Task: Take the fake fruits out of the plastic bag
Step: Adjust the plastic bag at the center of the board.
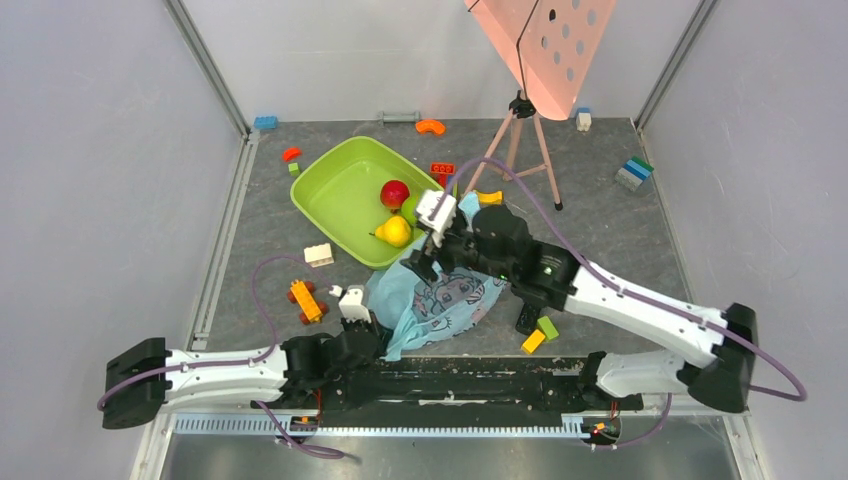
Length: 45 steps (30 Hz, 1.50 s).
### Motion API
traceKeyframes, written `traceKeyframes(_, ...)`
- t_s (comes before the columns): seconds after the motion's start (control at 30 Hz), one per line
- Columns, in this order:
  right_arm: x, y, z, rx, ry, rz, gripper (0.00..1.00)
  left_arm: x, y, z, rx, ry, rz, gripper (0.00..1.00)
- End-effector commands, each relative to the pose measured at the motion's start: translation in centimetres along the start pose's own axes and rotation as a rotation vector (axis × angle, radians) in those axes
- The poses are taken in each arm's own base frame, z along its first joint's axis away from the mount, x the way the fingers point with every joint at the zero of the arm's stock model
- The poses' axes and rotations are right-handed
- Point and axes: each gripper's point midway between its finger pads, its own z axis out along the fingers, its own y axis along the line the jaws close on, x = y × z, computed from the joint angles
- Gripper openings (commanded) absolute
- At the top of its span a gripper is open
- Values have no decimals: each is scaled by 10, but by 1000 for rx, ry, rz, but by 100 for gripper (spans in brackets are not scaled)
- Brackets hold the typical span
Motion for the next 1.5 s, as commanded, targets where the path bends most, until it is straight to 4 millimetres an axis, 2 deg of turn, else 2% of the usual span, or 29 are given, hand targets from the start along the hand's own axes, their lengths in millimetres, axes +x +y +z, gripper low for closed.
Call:
traceKeyframes(0.0, 15, 7, -27, 22, -33, 129, 79, -10, -1, -3, -18, -25, 31, 2)
traceKeyframes(0.13, 52, 18, -37, 10, 23, 208, 73, -12, -4, -3, -12, -27, 32, 2)
traceKeyframes(0.3, 104, 30, -38, 8, 127, 269, 68, -13, -9, -3, -4, -21, 33, 2)
traceKeyframes(0.37, 119, 33, -36, 13, 155, 296, 67, -13, -10, -3, -3, -19, 37, 2)
traceKeyframes(0.6, 160, 3, -29, 244, 219, 346, 65, -18, -16, -4, 10, -25, 37, 2)
traceKeyframes(0.97, 207, -14, 10, 380, 322, 428, 68, -21, -18, -7, 19, -34, 28, 2)
traceKeyframes(1.23, 233, -31, 12, 481, 342, 510, 85, -22, -18, -7, 21, -34, 32, 2)
traceKeyframes(1.47, 241, -55, 14, 564, 292, 557, 92, -22, -18, -7, 24, -37, 28, 2)
